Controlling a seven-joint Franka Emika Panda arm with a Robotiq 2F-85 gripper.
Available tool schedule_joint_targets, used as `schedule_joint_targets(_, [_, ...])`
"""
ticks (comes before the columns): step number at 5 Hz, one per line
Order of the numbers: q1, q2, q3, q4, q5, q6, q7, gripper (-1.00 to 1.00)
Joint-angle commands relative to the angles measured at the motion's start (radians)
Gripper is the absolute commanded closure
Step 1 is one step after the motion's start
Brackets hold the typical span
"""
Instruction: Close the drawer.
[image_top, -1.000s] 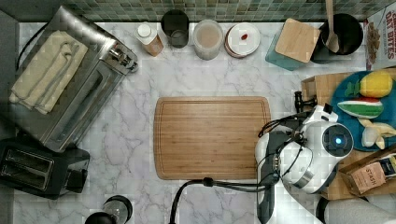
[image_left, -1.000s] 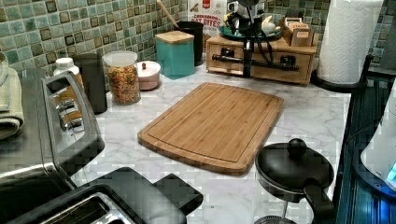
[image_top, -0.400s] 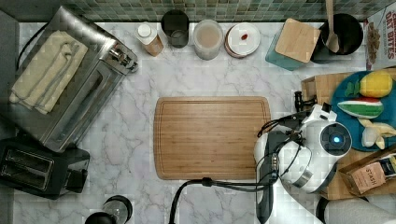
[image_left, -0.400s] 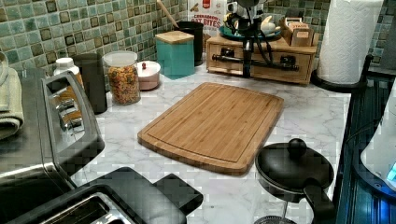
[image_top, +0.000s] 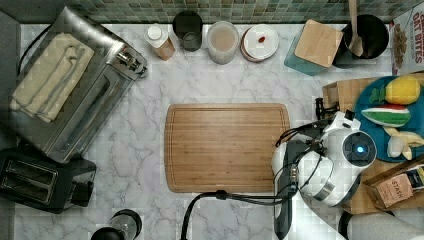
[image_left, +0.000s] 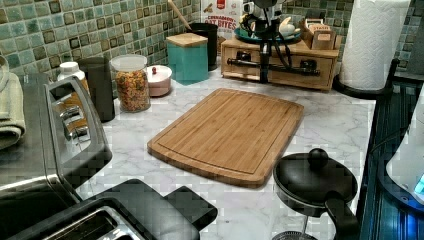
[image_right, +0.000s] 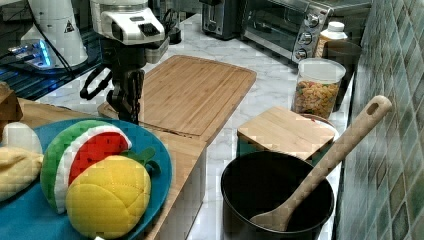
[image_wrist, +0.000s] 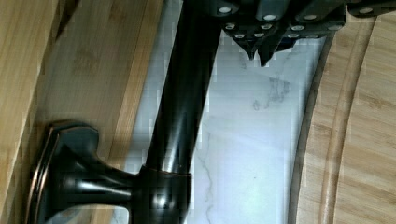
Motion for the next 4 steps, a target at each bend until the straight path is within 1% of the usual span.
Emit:
schedule_joint_targets(1, [-0.082,-0.011,-0.095,0.197,-0.030,0.069,-0.003,1.00])
schedule_joint_targets(3, [-0.082,-0.011,-0.095,0.197,-0.030,0.069,-0.003,1.00])
schedule_joint_targets(4, [-0.074,-0.011,-0.104,0.197,-0.026,0.069,-0.006,1.00])
